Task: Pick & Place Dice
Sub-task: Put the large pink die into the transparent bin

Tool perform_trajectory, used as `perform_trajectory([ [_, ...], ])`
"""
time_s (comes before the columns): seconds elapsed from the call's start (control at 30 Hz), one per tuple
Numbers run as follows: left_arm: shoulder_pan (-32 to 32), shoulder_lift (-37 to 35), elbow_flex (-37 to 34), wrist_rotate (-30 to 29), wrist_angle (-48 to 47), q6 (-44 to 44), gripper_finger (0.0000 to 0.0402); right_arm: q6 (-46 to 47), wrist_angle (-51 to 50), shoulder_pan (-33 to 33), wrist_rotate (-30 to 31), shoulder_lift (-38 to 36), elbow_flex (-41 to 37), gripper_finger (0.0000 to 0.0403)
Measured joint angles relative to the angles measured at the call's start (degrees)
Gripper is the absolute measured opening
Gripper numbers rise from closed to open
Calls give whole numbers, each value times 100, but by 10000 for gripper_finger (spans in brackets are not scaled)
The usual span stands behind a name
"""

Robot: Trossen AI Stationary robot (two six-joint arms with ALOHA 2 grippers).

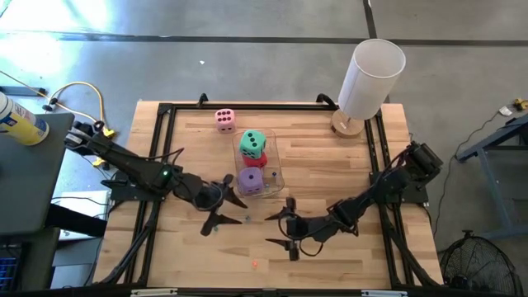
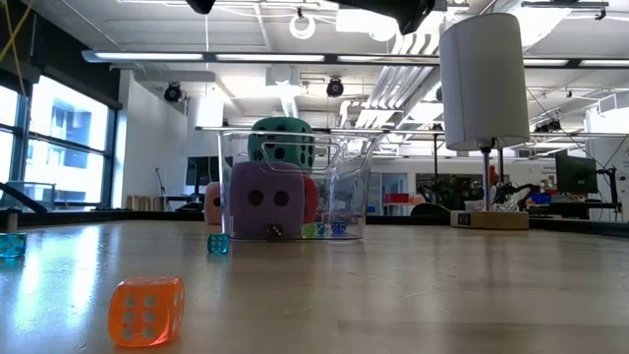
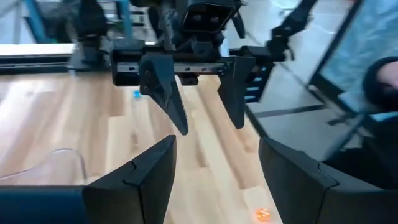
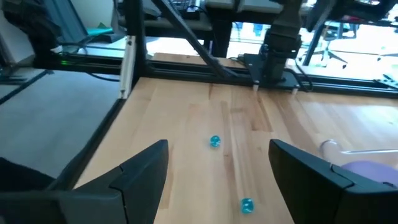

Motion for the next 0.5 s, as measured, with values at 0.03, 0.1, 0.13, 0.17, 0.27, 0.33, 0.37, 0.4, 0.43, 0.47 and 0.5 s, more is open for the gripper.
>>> perform_trajectory([
  [0.03, -52, 0, 0, -203, -20, -7, 221, -41, 0, -36, 2, 0, 0, 270],
  [0.1, -137, -2, 2, -316, -189, -9, 221, -240, 1, -102, -2, 0, 0, 270],
  [0.13, -166, -2, 2, -320, -326, -6, 221, -308, 2, -134, -21, 0, 0, 270],
  [0.17, -186, 0, 1, -366, -453, -10, 221, -339, 0, -165, -62, 0, 0, 270],
  [0.27, -279, 0, 0, -657, -632, -207, 227, -290, -59, -241, -410, 0, 0, 270],
  [0.33, -326, 0, 0, -909, -655, -224, 239, -219, -94, -247, -591, 0, 0, 270],
  [0.37, -349, 0, 0, -1026, -631, -206, 247, -184, -105, -242, -638, 0, 0, 270],
  [0.4, -365, -1, 0, -1101, -603, -185, 257, -155, -118, -236, -647, 0, 0, 270],
  [0.43, -365, -4, 0, -1145, -596, -163, 267, -138, -131, -236, -675, 0, 0, 270],
  [0.47, -354, -4, 0, -1169, -633, -157, 279, -117, -140, -225, -703, 0, 0, 270],
  [0.5, -323, -4, 0, -1194, -694, -154, 290, -95, -156, -221, -734, 0, 0, 270],
])
